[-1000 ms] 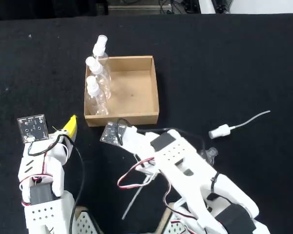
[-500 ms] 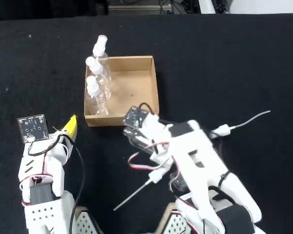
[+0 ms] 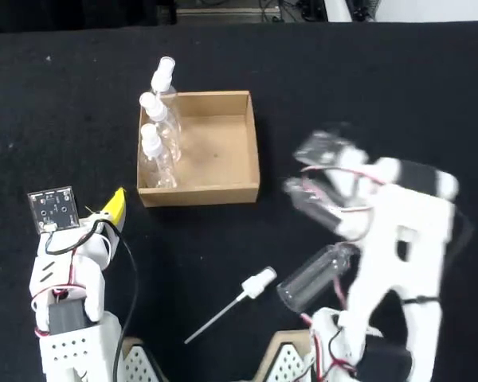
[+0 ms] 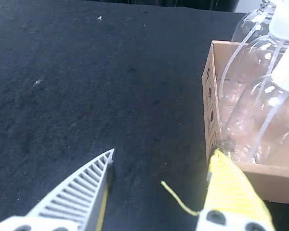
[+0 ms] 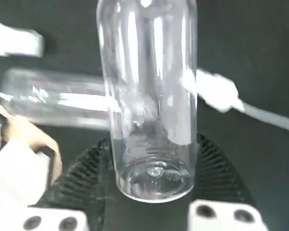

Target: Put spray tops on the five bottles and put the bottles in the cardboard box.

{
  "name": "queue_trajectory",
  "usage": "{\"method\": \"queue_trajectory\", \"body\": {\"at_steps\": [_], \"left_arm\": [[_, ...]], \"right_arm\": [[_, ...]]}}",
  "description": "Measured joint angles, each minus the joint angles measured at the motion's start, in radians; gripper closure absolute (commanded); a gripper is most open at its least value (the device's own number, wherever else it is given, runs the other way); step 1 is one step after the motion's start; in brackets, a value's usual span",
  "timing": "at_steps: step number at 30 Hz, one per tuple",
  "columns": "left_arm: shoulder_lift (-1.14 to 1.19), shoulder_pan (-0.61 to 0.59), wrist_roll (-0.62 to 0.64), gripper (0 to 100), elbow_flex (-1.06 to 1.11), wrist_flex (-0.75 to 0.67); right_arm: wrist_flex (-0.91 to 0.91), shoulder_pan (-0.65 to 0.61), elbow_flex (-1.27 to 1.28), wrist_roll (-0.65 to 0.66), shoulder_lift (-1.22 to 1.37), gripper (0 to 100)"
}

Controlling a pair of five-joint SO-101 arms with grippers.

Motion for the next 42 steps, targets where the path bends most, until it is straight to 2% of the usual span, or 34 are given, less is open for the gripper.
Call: {"method": "queue_trajectory", "body": {"at_steps": [4, 9, 12, 15, 21, 25, 30, 34, 37, 42], "left_arm": [[0.000, 0.002, 0.000, 72, 0.000, 0.000], [0.000, 0.002, 0.000, 72, 0.000, 0.000], [0.000, 0.002, 0.000, 72, 0.000, 0.000], [0.000, 0.002, 0.000, 72, 0.000, 0.000], [0.000, 0.002, 0.000, 72, 0.000, 0.000], [0.000, 0.002, 0.000, 72, 0.000, 0.000], [0.000, 0.002, 0.000, 72, 0.000, 0.000], [0.000, 0.002, 0.000, 72, 0.000, 0.000], [0.000, 0.002, 0.000, 72, 0.000, 0.000], [0.000, 0.002, 0.000, 72, 0.000, 0.000]], "right_arm": [[-0.095, 0.259, -0.002, 0.051, 0.002, 82.8], [-0.206, 0.545, 0.057, 0.054, 0.083, 82.5], [-0.287, 0.666, 0.117, 0.041, 0.160, 82.5], [-0.385, 0.735, 0.175, 0.023, 0.249, 81.4], [-0.410, 0.746, 0.163, 0.008, 0.296, 61.3], [-0.307, 0.730, 0.080, 0.008, 0.296, 63.9], [-0.172, 0.637, -0.061, 0.008, 0.299, 65.2], [-0.101, 0.562, -0.081, 0.008, 0.301, 65.2], [-0.152, 0.534, -0.068, 0.008, 0.301, 65.2], [-0.364, 0.528, 0.068, 0.008, 0.301, 65.2]]}}
